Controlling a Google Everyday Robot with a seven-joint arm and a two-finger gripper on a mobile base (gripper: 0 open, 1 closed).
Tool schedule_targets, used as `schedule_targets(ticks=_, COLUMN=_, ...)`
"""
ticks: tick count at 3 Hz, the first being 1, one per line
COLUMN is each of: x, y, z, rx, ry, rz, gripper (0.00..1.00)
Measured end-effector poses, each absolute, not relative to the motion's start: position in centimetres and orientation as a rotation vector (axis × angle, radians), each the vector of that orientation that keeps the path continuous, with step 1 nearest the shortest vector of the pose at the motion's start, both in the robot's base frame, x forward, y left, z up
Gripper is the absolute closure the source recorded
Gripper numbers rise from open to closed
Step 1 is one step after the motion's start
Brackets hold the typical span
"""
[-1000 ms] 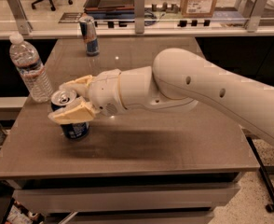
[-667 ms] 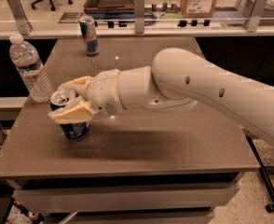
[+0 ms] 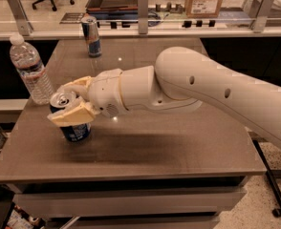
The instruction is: Move pepsi can near redbull can
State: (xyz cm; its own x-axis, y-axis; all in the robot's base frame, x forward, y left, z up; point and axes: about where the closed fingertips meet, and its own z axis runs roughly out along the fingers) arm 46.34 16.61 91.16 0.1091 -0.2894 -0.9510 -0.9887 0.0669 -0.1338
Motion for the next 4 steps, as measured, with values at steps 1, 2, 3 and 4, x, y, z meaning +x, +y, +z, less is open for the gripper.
schedule_targets(ticks=1, x=49.0, y=15.4, z=93.1, rx=-1.332, ry=1.403, rz=0.855, gripper=1.0)
schedule_targets(ticks=2, x=52.4, y=12.8, z=95.5, rx=-1.209, ry=1.459, rz=0.767, gripper=1.0)
schedule_targets(ticks=3, x=56.1, y=10.2, z=98.3, rx=-1.089, ry=1.491, rz=0.643, gripper=1.0)
schedule_targets(ticks=4, x=59.6, y=8.4, z=101.1, rx=-1.032, ry=1.509, rz=0.539, gripper=1.0)
